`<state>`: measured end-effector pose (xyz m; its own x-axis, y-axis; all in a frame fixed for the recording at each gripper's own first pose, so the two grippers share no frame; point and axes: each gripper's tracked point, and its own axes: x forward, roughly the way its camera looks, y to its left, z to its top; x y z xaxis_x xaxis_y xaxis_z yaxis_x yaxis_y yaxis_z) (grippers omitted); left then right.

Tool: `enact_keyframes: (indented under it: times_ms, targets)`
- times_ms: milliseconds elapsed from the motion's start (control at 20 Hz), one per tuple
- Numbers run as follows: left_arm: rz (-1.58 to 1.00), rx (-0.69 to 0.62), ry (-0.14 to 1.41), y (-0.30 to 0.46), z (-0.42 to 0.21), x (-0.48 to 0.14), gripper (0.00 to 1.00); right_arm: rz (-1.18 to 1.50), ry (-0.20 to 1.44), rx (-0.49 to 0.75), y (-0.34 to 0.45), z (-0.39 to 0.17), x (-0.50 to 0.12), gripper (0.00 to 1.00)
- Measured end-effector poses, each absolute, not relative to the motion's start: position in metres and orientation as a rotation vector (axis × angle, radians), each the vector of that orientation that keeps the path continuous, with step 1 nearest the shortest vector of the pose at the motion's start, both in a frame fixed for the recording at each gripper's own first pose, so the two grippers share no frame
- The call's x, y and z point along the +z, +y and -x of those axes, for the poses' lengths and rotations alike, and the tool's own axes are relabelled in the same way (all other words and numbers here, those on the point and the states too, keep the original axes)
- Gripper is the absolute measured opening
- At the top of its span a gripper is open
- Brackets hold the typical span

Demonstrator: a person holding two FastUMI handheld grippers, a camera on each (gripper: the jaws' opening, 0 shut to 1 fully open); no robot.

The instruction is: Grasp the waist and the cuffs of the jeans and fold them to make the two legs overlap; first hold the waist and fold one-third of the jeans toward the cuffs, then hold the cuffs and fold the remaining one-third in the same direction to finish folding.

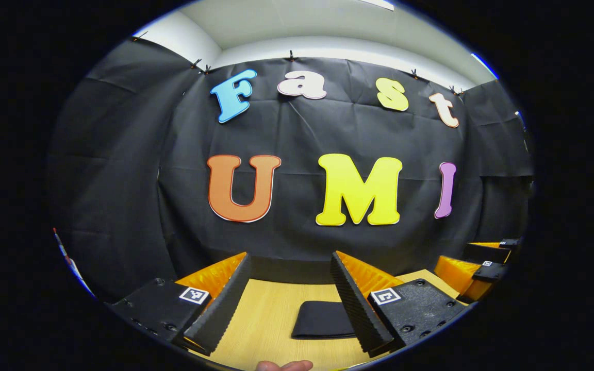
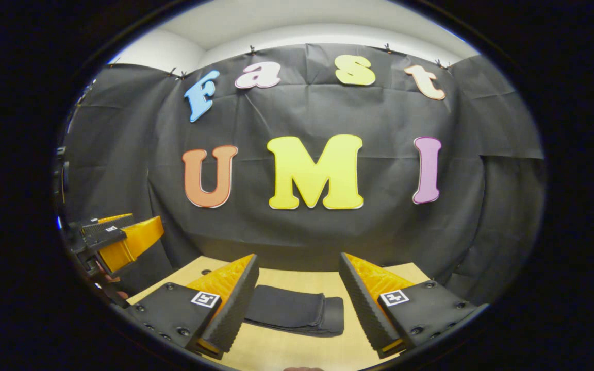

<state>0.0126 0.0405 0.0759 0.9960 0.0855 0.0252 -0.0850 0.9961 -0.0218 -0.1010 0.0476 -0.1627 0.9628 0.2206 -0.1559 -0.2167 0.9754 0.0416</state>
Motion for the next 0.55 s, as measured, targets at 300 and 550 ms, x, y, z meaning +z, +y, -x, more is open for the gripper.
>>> enact_keyframes:
  times_ms: [300,550]
  targets:
    - [0.042,0.06,-0.027,0.033,0.002,0.071,0.98,0.027,0.107,0.168,0.045,0.103,-0.153,0.92]
    - [0.033,0.065,-0.021,0.036,0.0,0.07,0.98,0.027,0.117,0.15,0.049,0.105,-0.156,0.93]
